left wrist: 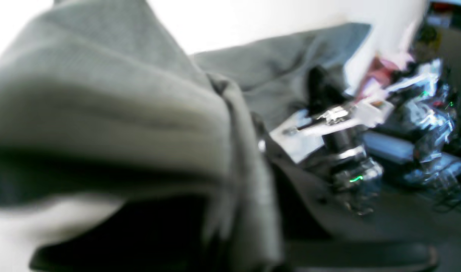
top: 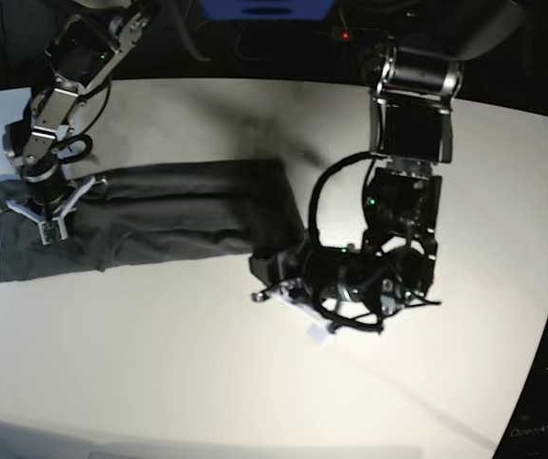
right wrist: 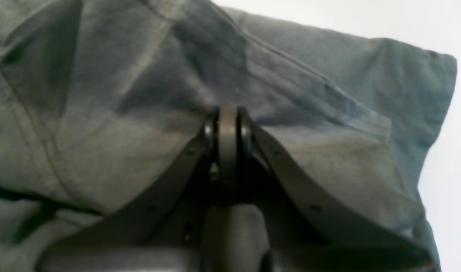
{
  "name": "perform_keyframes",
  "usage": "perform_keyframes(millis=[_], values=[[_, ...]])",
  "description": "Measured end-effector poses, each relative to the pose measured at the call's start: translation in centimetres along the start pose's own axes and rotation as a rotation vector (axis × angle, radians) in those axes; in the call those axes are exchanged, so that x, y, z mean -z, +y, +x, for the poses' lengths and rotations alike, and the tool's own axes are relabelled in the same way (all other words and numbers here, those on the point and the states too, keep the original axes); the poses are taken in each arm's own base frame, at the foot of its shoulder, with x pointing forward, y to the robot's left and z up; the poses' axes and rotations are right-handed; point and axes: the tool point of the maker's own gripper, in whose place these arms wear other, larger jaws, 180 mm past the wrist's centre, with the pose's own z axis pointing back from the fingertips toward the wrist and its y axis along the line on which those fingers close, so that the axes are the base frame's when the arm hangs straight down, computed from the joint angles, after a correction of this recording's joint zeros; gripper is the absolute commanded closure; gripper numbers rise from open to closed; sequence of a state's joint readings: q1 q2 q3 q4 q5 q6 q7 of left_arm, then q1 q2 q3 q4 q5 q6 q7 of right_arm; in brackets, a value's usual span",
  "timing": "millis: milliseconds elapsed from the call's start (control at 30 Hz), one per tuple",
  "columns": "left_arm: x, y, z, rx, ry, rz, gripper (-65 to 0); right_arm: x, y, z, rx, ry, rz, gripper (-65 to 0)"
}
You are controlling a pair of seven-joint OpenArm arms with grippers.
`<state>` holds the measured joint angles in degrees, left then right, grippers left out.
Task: Fold the T-shirt properly
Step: 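Fold the held strip end over the shirt toward the right gripper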
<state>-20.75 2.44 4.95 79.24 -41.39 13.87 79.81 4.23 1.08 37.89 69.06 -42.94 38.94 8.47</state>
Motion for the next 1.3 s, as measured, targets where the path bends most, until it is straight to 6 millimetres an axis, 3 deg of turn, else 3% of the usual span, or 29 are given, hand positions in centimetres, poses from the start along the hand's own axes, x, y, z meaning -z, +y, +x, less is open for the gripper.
perform_keyframes(millis=[167, 300, 400, 500, 800, 1000, 1100, 1233, 1300], values=[[1.6, -2.1, -2.4, -0.115, 0.072, 0.069, -3.3, 0.0, 0.0, 0.0, 0.000, 0.000, 0.000, -0.4], [2.4, -1.3, -3.5, -0.185, 0.082, 0.184, -3.3, 0.0, 0.0, 0.0, 0.000, 0.000, 0.000, -0.4], [2.9, 0.7, -4.1, -0.093, 0.056, 0.329, -3.3, 0.0, 0.0, 0.0, 0.000, -0.001, 0.000, -0.4], [2.8, 0.2, -4.5, 0.047, 0.014, 0.401, -3.3, 0.0, 0.0, 0.0, 0.000, 0.000, 0.000, -0.4], [3.0, 0.0, -3.9, 0.352, -0.128, 0.623, -3.3, 0.0, 0.0, 0.0, 0.000, 0.000, 0.000, -0.4], [3.5, 0.4, -2.3, 0.369, -0.142, 0.701, -3.3, -0.3, 0.2, -0.3, -0.002, -0.008, 0.002, -0.4], [3.7, -0.5, -1.4, 0.375, -0.159, 0.702, -3.3, -0.2, 0.5, -0.2, -0.015, -0.006, 0.008, -0.4], [4.7, -1.7, -2.1, 0.372, -0.125, 0.680, -3.3, -0.2, 0.5, -0.1, -0.016, -0.008, 0.007, -0.4], [4.8, -2.1, -2.0, 0.455, -0.099, 0.668, -3.3, -0.1, 0.6, -0.1, -0.019, -0.006, 0.010, -0.4]])
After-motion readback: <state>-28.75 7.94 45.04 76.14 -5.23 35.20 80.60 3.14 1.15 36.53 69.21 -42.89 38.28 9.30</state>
